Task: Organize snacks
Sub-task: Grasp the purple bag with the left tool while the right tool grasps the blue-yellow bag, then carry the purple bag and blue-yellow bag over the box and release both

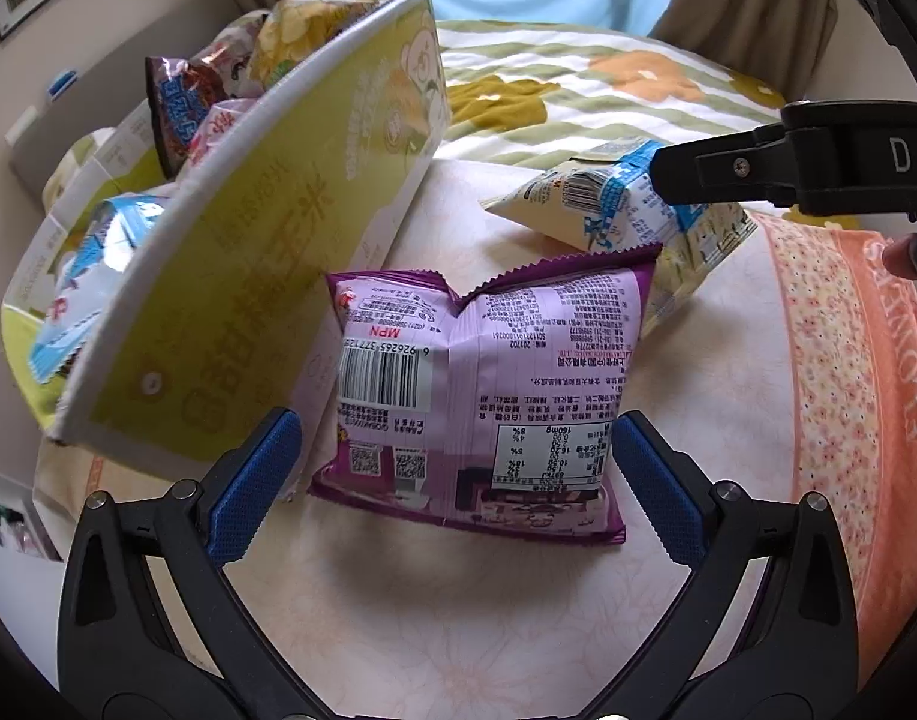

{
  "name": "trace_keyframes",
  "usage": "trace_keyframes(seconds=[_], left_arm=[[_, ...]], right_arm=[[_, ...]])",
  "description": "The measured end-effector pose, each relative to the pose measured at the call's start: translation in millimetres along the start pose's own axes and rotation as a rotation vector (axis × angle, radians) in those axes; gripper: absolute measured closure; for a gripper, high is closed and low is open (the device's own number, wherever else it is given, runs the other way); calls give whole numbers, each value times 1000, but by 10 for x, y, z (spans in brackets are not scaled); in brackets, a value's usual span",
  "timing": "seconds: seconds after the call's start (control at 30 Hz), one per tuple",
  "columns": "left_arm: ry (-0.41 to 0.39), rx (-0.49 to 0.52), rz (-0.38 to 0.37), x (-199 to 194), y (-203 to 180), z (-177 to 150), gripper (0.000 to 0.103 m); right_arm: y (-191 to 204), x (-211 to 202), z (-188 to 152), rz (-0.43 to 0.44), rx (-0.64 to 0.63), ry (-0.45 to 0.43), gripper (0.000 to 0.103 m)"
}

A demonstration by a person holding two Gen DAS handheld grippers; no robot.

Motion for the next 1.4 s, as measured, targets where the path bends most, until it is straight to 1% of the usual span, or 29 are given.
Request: trace_keyframes(seconds=[0.13, 0.23, 0.4, 0.47, 0.57, 0.6, 0.63, 0.7, 0.73, 0.83, 0.9, 0.93, 1.07, 1.23, 1.4], left_arm=[[-4, -24, -10, 79, -17, 47, 0], [5, -4, -22, 147, -79, 74, 0], [74, 65, 8, 338, -241, 18, 0], [79, 54, -7, 356, -242, 13, 0], [84, 2, -43, 376, -178, 61, 1], [91, -19, -56, 388, -152, 69, 4], [100, -36, -60, 403, -121, 72, 14], [122, -56, -82, 437, -83, 69, 15], [124, -58, -88, 446, -73, 71, 19], [132, -49, -93, 450, -80, 75, 23], [138, -56, -102, 455, -64, 73, 27], [138, -53, -101, 452, -76, 72, 27], [137, -62, -107, 410, -73, 58, 28], [140, -58, -102, 376, -72, 38, 29], [142, -63, -104, 375, -68, 39, 30]], right_arm=[[-3, 185, 5, -3, -8, 29, 7], [-9, 290, 12, -18, -43, 42, 7], [-28, 380, 45, 0, -92, 55, 7], [-39, 393, 66, 19, -107, 59, 7], [-19, 417, 87, 38, -152, 65, 7], [-6, 421, 95, 46, -167, 65, 7], [8, 425, 102, 56, -184, 66, 7], [51, 427, 111, 80, -225, 67, 7], [75, 423, 113, 98, -249, 69, 7], [139, 401, 89, 125, -363, 82, 7], [171, 409, 56, 125, -463, 102, 7], [183, 406, 42, 122, -520, 107, 7], [178, 394, 65, 143, -656, 124, 7], [184, 477, 61, 178, -765, 168, 7], [135, 619, 8, 138, -836, 201, 7]])
Point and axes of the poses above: each gripper's, at about its wrist camera, not at the fingertips, and x roughly the way its jaws point, y to its left, z to its top, the point moved 5 cm from there along x, roughly the way its jaws point, and after that the axes turned 6 degrees about -y, right-handed, at the moved point
